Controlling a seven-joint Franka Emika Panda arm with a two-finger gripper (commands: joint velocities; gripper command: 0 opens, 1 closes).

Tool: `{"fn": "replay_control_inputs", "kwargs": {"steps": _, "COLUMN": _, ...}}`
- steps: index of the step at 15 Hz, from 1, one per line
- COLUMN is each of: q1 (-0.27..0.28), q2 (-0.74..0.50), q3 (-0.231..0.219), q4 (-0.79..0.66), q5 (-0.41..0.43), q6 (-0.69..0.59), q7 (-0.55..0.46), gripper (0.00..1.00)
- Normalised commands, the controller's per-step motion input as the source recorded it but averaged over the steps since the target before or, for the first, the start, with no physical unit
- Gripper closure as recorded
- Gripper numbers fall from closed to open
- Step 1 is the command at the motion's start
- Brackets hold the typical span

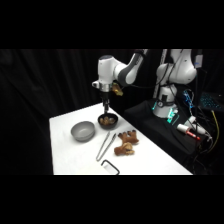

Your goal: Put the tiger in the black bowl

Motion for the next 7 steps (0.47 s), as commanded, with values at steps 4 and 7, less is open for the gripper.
{"fn": "replay_control_inputs", "kwargs": {"steps": 4, "q1": 0.042, "q2": -0.34, "q3": 0.141, "q4": 0.22, "q5": 0.28, "q6": -0.5, "q7": -0.24, "gripper": 0.0}}
{"fn": "replay_control_inputs", "kwargs": {"steps": 7, "q1": 0.054, "q2": -0.09, "q3": 0.076, "q4": 0.25, "q5": 0.329, "q6": -0.31, "q7": -0.26, "gripper": 0.0}}
